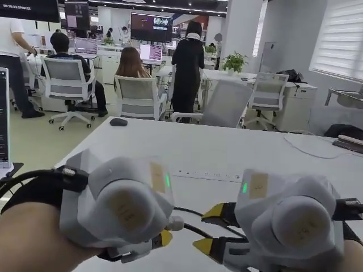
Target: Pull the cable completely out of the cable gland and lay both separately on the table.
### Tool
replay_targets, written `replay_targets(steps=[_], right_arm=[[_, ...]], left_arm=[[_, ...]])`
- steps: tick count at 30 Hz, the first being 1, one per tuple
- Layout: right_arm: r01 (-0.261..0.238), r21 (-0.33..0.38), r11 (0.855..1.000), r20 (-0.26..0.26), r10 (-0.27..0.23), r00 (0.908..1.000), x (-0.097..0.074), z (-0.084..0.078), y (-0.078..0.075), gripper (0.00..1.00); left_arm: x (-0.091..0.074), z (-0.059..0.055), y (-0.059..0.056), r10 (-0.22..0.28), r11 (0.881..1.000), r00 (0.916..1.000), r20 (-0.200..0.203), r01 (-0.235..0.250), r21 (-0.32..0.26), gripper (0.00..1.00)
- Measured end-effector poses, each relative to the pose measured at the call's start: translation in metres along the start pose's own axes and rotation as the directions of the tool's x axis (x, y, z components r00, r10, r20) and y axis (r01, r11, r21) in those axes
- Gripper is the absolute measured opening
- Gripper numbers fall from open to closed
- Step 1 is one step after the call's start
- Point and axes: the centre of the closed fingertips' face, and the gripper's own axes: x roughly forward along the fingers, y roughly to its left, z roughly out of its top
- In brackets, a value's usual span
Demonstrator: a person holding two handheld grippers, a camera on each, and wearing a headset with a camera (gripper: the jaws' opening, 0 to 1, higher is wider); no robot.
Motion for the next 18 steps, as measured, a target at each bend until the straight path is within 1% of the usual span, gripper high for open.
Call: replay_targets(steps=[2, 3, 4, 8, 11, 12, 18], right_arm=[[-0.013, 0.008, 1.000, 0.003, 0.013, 0.9999, 0.006, -0.002, 0.000, 0.13], [-0.025, 0.008, 1.000, -0.005, 0.025, 0.9997, 0.008, -0.004, 0.001, 0.09], [-0.034, -0.008, 0.999, -0.015, 0.033, 0.9993, 0.009, -0.007, 0.002, 0.03], [-0.028, -0.005, 1.000, -0.019, 0.028, 0.9994, 0.007, -0.009, 0.002, 0.03], [-0.014, 0.010, 1.000, -0.020, 0.014, 0.9997, 0.004, -0.015, -0.002, 0.03], [-0.011, 0.019, 1.000, -0.020, 0.011, 0.9997, 0.002, -0.016, -0.003, 0.03], [0.008, 0.039, 0.999, -0.035, -0.007, 0.9994, -0.003, -0.026, -0.006, 0.03]], left_arm=[[-0.001, -0.001, -0.001, 0.000, 1.000, 1.0000, 0.002, 0.000, -0.001, 0.17], [-0.001, -0.001, -0.001, 0.002, 1.000, 1.0000, 0.004, -0.002, 0.004, 0.17], [-0.001, -0.002, -0.001, 0.000, 1.000, 1.0000, 0.002, 0.000, 0.002, 0.17], [-0.004, -0.005, 0.001, 0.006, 1.000, 1.0000, 0.002, -0.006, -0.005, 0.17], [-0.008, -0.006, 0.006, 0.025, 1.000, 0.9996, 0.009, -0.025, -0.010, 0.17], [-0.008, -0.006, 0.005, 0.018, 1.000, 0.9998, 0.010, -0.018, -0.019, 0.17], [-0.010, -0.007, 0.008, 0.026, 0.999, 0.9996, 0.007, -0.026, -0.020, 0.17]])
